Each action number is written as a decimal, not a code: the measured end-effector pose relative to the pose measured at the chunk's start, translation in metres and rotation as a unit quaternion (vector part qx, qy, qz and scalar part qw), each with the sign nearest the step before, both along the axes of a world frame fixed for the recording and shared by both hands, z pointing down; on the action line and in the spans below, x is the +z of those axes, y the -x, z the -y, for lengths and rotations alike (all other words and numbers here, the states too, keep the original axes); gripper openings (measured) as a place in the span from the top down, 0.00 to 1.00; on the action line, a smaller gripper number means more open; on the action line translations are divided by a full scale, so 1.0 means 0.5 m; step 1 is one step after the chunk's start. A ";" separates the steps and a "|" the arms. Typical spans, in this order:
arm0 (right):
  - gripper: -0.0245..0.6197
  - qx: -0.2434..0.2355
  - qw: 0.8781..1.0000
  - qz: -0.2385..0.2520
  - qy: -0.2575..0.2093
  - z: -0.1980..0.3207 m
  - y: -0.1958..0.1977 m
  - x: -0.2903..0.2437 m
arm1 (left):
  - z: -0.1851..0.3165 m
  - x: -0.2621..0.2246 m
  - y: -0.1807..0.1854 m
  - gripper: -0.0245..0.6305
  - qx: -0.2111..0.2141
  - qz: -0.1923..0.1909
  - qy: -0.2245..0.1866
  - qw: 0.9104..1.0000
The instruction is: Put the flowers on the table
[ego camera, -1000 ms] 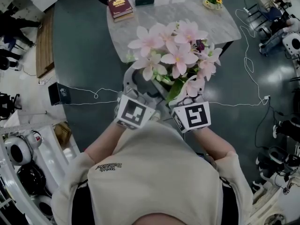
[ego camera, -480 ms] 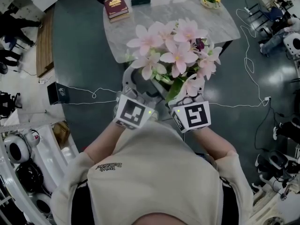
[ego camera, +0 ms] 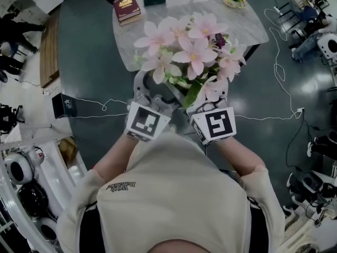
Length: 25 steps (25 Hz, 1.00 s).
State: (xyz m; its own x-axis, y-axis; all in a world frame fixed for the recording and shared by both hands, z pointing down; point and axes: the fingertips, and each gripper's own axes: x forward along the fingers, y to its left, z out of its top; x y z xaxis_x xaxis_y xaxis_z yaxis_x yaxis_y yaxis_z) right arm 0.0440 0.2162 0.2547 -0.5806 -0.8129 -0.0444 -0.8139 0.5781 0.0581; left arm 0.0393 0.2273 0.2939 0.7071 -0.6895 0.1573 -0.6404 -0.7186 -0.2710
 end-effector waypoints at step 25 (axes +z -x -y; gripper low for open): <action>0.15 0.024 1.000 -0.008 0.006 0.372 0.036 -0.023 | 0.370 -0.031 0.038 0.21 0.007 -0.041 0.016 0.999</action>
State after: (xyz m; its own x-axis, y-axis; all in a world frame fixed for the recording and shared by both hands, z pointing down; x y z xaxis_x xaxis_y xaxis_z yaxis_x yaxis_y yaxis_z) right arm 0.0260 0.0302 0.2429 -0.5423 -0.8398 -0.0263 -0.8392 0.5400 0.0640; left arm 0.0203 0.0421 0.2782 0.7282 -0.6746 0.1211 -0.6490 -0.7355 -0.1947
